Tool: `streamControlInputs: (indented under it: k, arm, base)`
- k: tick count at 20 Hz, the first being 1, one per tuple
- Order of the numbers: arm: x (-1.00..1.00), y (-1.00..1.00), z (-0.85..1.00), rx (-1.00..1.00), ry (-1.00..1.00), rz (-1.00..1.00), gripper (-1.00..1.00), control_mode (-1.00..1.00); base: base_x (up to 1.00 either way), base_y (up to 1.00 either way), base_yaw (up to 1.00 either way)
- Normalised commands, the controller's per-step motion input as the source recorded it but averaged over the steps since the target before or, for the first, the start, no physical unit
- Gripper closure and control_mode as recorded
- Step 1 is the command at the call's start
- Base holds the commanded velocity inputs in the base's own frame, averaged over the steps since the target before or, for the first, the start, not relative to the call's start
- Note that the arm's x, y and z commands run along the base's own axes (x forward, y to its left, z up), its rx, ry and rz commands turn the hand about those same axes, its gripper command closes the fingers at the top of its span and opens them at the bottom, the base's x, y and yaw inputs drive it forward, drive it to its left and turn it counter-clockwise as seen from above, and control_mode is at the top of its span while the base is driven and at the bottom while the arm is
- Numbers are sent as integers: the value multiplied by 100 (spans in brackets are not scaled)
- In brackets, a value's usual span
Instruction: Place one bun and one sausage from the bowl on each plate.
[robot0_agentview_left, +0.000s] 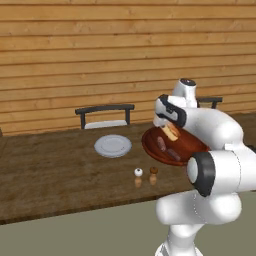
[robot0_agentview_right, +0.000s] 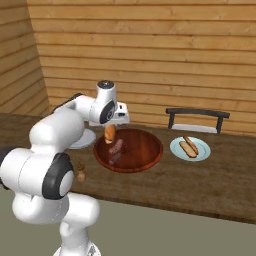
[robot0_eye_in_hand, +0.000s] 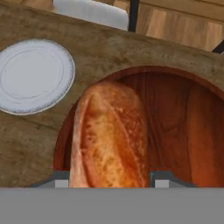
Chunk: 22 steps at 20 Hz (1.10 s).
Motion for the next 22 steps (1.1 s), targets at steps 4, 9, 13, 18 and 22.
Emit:
streamControlInputs:
  k: [4, 9, 13, 18, 22]
  arm:
    - [-15, 100, 70, 1, -9, 0, 100, -100]
    - [-1, 100, 6, -1, 0, 2, 100, -100]
    - [0, 100, 0, 0, 0, 5, 100, -100]
    - [13, 95, 1, -7, 12, 2, 100, -100]
    - [5, 25, -15, -5, 15, 0, 100, -100]
  base:
    - [0, 0, 0]
    - [0, 0, 0]
    - [0, 0, 0]
    - [0, 0, 0]
    - [0, 0, 0]
